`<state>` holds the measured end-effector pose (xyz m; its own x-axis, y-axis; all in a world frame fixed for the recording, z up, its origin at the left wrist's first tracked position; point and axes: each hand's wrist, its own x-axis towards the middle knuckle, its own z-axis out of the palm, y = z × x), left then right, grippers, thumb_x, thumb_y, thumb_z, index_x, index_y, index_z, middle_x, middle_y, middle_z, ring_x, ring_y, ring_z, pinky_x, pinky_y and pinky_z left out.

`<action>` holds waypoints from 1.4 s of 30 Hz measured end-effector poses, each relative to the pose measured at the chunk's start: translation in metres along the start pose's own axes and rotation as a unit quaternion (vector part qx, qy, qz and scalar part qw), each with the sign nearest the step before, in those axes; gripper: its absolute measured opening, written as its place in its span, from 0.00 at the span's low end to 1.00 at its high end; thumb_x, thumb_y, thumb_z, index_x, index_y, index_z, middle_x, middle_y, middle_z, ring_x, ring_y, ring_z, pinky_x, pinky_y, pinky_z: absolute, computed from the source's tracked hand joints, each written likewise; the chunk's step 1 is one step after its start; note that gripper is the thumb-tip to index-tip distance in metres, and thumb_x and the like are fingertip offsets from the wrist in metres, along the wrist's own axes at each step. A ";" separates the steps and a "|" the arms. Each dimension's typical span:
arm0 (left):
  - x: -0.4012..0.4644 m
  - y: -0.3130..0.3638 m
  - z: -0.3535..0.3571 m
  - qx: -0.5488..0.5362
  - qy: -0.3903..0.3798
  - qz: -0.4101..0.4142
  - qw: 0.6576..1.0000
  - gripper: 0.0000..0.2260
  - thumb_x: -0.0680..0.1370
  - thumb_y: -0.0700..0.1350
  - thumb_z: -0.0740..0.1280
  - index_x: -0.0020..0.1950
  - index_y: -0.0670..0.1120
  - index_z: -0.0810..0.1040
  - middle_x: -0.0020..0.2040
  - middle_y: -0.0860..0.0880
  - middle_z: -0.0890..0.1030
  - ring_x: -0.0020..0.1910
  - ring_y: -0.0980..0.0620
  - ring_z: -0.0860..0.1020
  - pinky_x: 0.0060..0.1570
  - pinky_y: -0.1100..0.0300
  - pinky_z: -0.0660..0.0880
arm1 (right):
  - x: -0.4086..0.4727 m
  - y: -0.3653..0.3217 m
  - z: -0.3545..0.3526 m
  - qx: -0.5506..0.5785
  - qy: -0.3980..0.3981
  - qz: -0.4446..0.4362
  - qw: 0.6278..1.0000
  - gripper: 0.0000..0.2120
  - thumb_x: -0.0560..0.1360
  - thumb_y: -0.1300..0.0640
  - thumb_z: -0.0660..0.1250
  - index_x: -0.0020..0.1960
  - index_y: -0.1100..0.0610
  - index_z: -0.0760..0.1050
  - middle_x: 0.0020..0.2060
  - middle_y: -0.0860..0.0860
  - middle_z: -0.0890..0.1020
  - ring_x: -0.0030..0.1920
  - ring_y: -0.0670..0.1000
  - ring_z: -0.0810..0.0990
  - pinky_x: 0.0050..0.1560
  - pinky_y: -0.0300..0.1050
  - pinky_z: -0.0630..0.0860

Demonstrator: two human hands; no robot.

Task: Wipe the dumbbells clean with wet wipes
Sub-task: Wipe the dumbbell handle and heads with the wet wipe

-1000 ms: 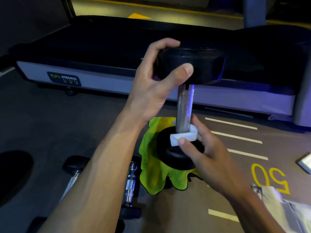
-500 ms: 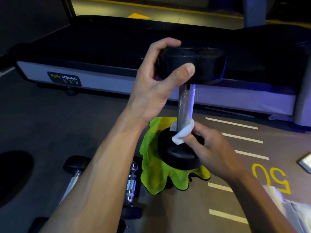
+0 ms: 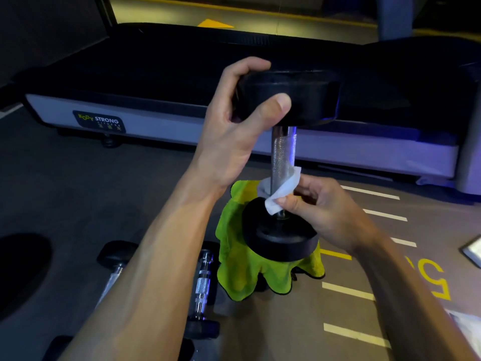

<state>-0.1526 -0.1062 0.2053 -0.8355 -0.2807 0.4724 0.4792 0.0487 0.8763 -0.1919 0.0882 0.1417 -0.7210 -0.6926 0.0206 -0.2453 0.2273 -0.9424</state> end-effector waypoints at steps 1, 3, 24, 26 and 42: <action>0.000 0.000 0.000 -0.001 0.001 0.000 1.000 0.22 0.74 0.51 0.72 0.66 0.48 0.74 0.60 0.48 0.77 0.60 0.50 0.79 0.60 0.56 0.79 | 0.003 -0.001 -0.005 0.009 -0.023 0.017 1.000 0.13 0.78 0.53 0.74 0.62 0.55 0.83 0.57 0.48 0.88 0.61 0.48 0.85 0.67 0.50 0.78; 0.001 0.000 0.000 0.006 0.005 0.003 1.000 0.22 0.74 0.52 0.72 0.66 0.50 0.74 0.62 0.47 0.76 0.63 0.45 0.79 0.64 0.49 0.79 | 0.009 -0.003 -0.013 0.023 -0.067 0.042 0.997 0.16 0.76 0.52 0.72 0.62 0.56 0.83 0.57 0.51 0.88 0.60 0.51 0.86 0.63 0.45 0.80; -0.002 -0.002 -0.008 -0.013 0.016 -0.011 1.000 0.22 0.74 0.51 0.71 0.67 0.48 0.73 0.58 0.51 0.77 0.57 0.55 0.78 0.54 0.65 0.75 | 0.019 -0.005 -0.003 -0.022 -0.074 0.027 0.997 0.27 0.85 0.42 0.54 0.54 0.58 0.86 0.52 0.52 0.89 0.56 0.50 0.86 0.66 0.47 0.77; -0.001 -0.003 -0.008 -0.009 0.010 -0.012 1.000 0.22 0.74 0.52 0.71 0.67 0.49 0.73 0.58 0.51 0.77 0.58 0.55 0.78 0.54 0.64 0.76 | 0.016 -0.002 -0.001 -0.013 -0.058 0.044 0.997 0.27 0.85 0.38 0.56 0.51 0.56 0.85 0.50 0.50 0.89 0.54 0.50 0.86 0.63 0.50 0.78; -0.001 -0.002 -0.004 0.032 -0.008 0.011 0.999 0.23 0.75 0.52 0.72 0.67 0.48 0.73 0.60 0.49 0.76 0.59 0.53 0.77 0.64 0.50 0.78 | 0.025 -0.012 -0.008 0.078 -0.099 -0.011 0.992 0.07 0.79 0.57 0.70 0.53 0.60 0.81 0.45 0.51 0.84 0.47 0.47 0.81 0.51 0.40 0.76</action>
<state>-0.1522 -0.1095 0.2028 -0.8297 -0.2636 0.4920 0.4789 0.1166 0.8701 -0.2127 0.0735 0.1564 -0.5720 -0.8202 -0.0089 -0.1448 0.1117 -0.9831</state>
